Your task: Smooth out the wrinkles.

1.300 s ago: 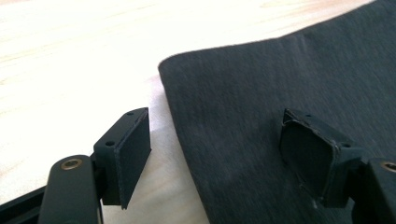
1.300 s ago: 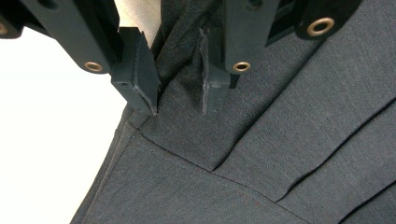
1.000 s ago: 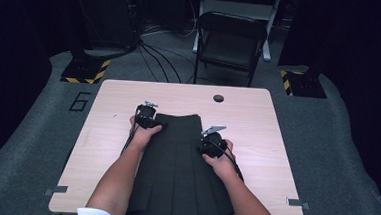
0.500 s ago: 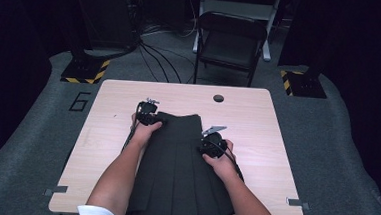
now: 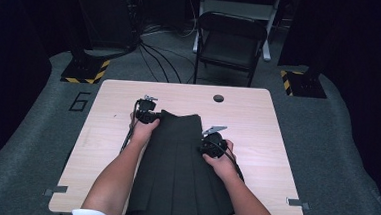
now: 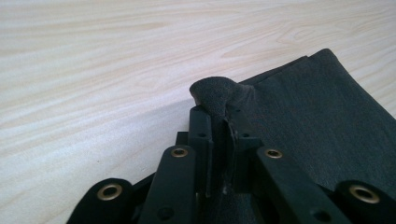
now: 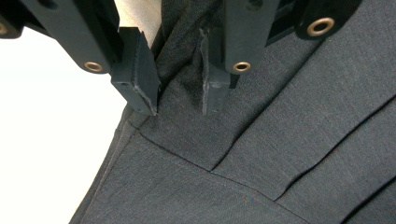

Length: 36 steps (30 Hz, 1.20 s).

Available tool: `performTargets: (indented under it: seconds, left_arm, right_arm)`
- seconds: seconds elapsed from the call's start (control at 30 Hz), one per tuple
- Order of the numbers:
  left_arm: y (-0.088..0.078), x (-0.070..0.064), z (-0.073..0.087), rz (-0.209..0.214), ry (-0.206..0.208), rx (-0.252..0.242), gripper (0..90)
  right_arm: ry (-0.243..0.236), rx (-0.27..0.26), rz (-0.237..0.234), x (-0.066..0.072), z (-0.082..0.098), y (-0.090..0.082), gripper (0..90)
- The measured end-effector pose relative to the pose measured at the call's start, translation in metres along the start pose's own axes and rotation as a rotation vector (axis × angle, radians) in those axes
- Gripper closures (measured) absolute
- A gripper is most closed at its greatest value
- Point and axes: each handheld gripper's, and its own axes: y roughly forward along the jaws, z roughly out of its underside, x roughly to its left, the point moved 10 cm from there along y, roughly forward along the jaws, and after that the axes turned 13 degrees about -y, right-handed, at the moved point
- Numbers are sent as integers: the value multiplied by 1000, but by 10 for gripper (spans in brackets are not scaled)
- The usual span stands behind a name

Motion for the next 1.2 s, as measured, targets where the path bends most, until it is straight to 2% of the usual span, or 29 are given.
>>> performTargets:
  seconds: [0.1, 0.13, 0.17, 0.23, 0.33, 0.4, 0.47, 0.6, 0.67, 0.77, 0.8, 0.87, 0.9, 0.93, 0.97, 1.0, 1.03, 1.17, 1.2]
  left_arm:
    - [-3, -2, -2, 2, 27, -7, 842]
    - [-4, -4, -3, 2, 14, -18, 844]
    - [-6, -4, -2, 3, 33, -6, 846]
    - [-8, -7, -5, 7, 27, -30, 849]
    - [-12, -10, -8, 17, 33, -42, 850]
    - [-16, -11, -9, 17, 45, -36, 851]
    - [-17, -13, -11, 23, 22, -54, 851]
    - [-19, -13, -13, 25, 30, -56, 852]
    - [-20, -14, -15, 28, 18, -72, 852]
    - [-24, -16, -18, 27, 32, -70, 852]
    - [-25, -17, -20, 28, 47, -67, 852]
    - [-29, -22, -26, 33, 56, -83, 852]
    - [-30, -23, -28, 36, 60, -89, 852]
    - [-33, -25, -32, 37, 68, -96, 852]
    - [-34, -27, -34, 35, 75, -98, 852]
    - [-34, -27, -34, 35, 75, -98, 852]
    - [-38, -29, -39, 37, 87, -107, 852]
    - [-42, -34, -47, 48, 86, -132, 852]
    - [-43, -35, -47, 48, 94, -128, 852]
  right_arm:
    - [-13, -17, 13, -1, -1, 1, 660]
    - [-15, -16, 11, -1, 0, 1, 660]
    - [-9, -17, 8, -1, 0, 0, 660]
    - [0, -24, 6, 0, 1, 0, 660]
    - [-3, -44, 16, -1, 0, 0, 660]
    - [-6, -34, 15, 0, 1, 0, 659]
    - [-1, -47, 22, 0, 0, 1, 657]
    - [7, -46, 19, 0, 0, -1, 608]
    - [27, -36, 20, 0, 0, -2, 569]
    - [38, -44, 27, 0, -4, -6, 543]
    - [27, -53, 35, -2, -6, -8, 543]
    - [32, -65, 35, 1, -9, -12, 543]
    - [19, -71, 34, 2, -11, -14, 545]
    - [28, -76, 38, 4, -13, -16, 549]
    - [0, -87, 32, 6, -16, -19, 549]
    - [0, -87, 32, 6, -16, -19, 549]
    - [-19, -107, 15, 15, -23, -23, 542]
    - [-47, -133, -20, 37, -27, -27, 514]
    - [-61, -114, -32, 43, -25, -27, 508]
